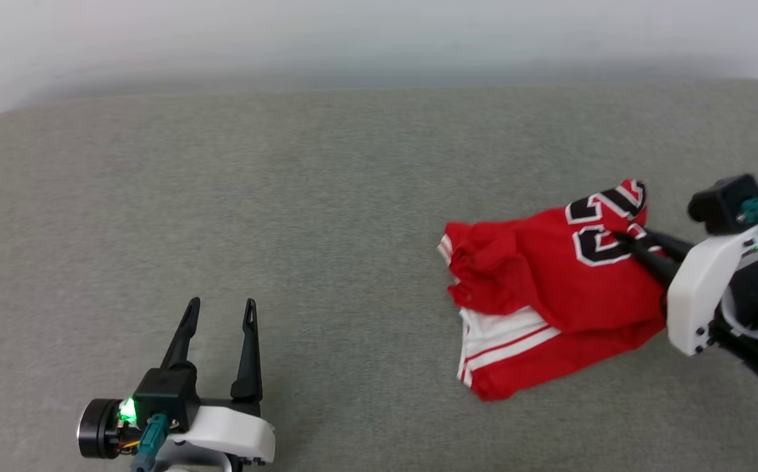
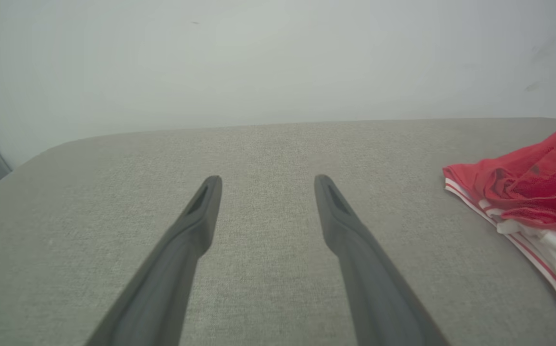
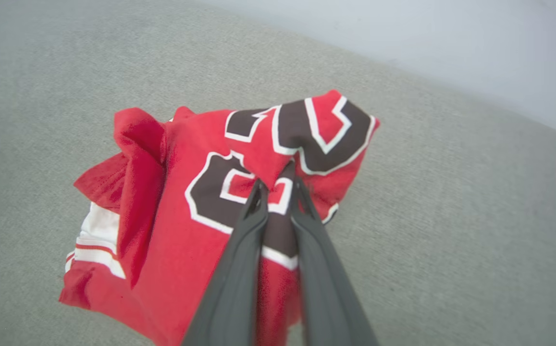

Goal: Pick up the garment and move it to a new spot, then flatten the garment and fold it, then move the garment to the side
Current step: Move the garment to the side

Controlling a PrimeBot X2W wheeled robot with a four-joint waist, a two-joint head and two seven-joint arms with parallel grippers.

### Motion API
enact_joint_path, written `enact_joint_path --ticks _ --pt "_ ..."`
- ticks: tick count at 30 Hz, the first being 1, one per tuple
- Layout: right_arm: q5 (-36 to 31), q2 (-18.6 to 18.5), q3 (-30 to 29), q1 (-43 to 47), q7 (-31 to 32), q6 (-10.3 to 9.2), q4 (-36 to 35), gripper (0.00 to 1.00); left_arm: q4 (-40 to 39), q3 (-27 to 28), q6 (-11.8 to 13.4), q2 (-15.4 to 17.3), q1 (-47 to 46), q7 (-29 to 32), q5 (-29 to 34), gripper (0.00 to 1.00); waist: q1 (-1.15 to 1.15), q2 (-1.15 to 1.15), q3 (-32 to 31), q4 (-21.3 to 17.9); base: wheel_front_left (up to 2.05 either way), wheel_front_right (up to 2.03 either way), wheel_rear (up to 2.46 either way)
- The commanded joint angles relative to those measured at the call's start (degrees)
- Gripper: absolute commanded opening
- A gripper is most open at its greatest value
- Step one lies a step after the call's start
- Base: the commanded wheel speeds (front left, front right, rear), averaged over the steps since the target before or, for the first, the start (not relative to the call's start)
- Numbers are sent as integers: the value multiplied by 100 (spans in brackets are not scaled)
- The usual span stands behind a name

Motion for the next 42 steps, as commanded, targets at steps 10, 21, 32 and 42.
enact_joint_path --ticks 10,21,32,42 --pt "-328 -623 -382 -512 -84 -7 120 0 -170 3 -53 79 -392 -13 142 100 0 0 668 -822 0 0 0" --pt "-914 -1537 -1066 -839 -116 -7 961 0 -438 -36 -157 154 -821 -13 212 100 0 0 1468 -648 0 0 0" --pt "-1402 -1741 -1951 -1201 -98 -8 2121 0 -553 -153 -160 114 -1142 -13 237 100 0 0 1942 -287 0 0 0" --pt "-1968 -1230 -2389 -1152 -255 -8 2538 100 -416 -147 -77 82 -939 -13 182 100 0 0 1515 -256 0 0 0"
